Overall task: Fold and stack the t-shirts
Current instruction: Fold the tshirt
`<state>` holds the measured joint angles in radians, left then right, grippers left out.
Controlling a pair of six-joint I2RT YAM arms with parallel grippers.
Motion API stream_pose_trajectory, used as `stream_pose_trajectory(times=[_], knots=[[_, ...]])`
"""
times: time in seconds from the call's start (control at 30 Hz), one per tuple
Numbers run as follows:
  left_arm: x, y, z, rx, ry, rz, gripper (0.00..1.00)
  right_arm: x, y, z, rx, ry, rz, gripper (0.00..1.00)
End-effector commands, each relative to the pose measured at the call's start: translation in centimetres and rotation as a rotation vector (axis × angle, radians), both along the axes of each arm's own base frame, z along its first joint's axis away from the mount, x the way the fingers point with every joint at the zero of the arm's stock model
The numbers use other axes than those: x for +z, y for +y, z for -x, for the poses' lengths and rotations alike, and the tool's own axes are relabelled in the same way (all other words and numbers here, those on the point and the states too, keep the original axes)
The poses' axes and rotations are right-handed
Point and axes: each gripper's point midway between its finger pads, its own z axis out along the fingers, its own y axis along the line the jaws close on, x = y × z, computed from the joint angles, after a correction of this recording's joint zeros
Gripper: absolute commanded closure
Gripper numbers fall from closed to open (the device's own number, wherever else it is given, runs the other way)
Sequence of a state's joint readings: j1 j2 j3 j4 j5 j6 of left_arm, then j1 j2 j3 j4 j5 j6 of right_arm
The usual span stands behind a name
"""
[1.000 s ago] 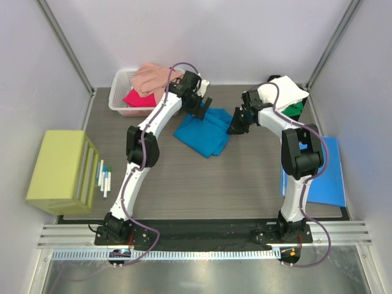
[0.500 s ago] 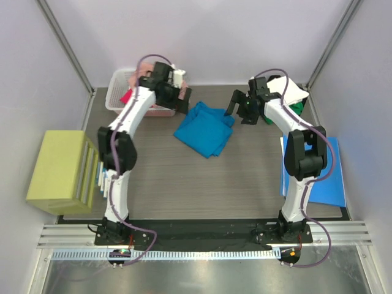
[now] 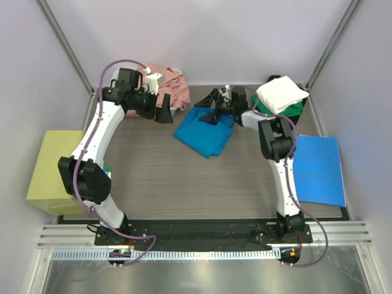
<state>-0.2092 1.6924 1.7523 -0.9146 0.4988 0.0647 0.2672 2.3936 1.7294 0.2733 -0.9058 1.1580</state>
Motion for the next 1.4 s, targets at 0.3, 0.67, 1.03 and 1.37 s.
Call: stream_pose_trajectory(times=[0.3, 0.67, 1.03, 1.37], knots=[[-1.6, 1.5, 2.7, -0.036, 0.049, -0.036, 0.00, 4.9, 0.0, -2.0, 0.071, -0.092, -0.157, 0.00], [-1.4, 1.2, 3.2, -0.046, 0.060, -0.012, 0.00, 1.4, -4.0, 2.1, 0.040, -0.077, 0.365, 0.00], [-1.2, 1.6, 3.6, -0.046, 0.048, -0.034, 0.00, -6.8, -5.5, 3.5, 0.053, 0.090, 0.422, 0.00], [-1.2, 1.9, 3.4, -0.050, 0.036, -0.056, 0.00, 2.5, -5.1, 1.7, 0.012, -0.043, 0.320, 0.00]])
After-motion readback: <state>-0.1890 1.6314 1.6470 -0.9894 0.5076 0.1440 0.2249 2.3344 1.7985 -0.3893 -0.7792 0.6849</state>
